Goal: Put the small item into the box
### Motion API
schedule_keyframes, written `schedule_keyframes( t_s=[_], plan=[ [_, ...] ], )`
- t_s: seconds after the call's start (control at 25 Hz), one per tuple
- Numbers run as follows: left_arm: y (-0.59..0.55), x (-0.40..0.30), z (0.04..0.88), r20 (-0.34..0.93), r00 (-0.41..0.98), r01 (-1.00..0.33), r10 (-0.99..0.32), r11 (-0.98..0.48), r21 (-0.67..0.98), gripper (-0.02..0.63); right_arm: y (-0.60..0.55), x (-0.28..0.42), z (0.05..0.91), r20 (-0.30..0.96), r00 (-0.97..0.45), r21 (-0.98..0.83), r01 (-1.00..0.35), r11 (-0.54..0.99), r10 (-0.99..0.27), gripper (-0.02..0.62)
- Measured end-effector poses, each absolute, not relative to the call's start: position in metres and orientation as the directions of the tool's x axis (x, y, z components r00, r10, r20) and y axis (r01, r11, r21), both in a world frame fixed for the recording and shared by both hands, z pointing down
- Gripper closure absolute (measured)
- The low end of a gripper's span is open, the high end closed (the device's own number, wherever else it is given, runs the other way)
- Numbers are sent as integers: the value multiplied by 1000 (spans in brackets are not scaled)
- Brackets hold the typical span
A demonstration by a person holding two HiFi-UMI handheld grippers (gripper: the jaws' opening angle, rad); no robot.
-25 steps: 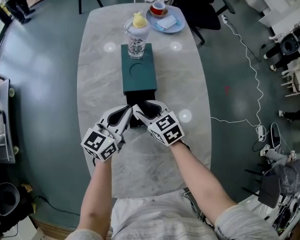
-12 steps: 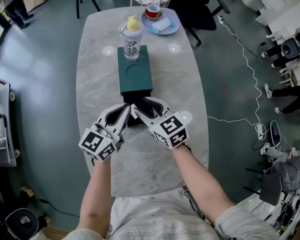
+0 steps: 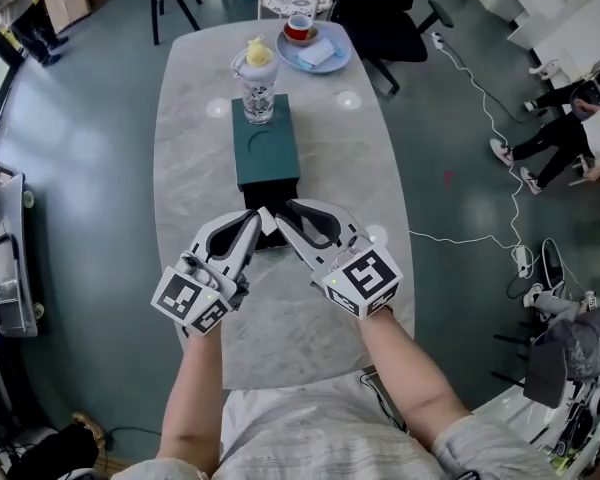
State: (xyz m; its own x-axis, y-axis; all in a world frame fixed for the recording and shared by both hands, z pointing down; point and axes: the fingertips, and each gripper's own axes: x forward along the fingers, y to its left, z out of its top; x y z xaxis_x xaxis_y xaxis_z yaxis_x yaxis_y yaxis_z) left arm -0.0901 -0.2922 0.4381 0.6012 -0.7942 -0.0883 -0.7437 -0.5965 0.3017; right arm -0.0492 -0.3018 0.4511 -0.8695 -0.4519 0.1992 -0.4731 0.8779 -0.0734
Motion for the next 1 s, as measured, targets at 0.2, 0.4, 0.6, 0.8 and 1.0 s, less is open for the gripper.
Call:
schedule_keyframes(
  t_s=[0.2,0.4,0.6,0.8,1.0],
  plan=[
    [-280,-79,412,-130,611,-734,-781,-621,275,586,-287,-39,412,100,-880,-32,-469,883,-464,542],
    [-264,-66,389,-153,625,-728,-765,-642,239,586,-275,-25,382,27,-877,-30,-481,876,-480,566],
    [-253,-55,376,-166,643,-716,-748,-663,219,584,-265,-13,367,-7,-874,-29,-486,873,-487,574],
    [-245,-47,369,-165,657,-710,-735,-678,193,586,-256,-7,358,-23,-875,-24,-483,876,-483,576],
    [-235,-38,358,-164,679,-698,-716,-699,156,585,-247,-1,350,-37,-873,-31,-485,874,-486,577]
  ],
)
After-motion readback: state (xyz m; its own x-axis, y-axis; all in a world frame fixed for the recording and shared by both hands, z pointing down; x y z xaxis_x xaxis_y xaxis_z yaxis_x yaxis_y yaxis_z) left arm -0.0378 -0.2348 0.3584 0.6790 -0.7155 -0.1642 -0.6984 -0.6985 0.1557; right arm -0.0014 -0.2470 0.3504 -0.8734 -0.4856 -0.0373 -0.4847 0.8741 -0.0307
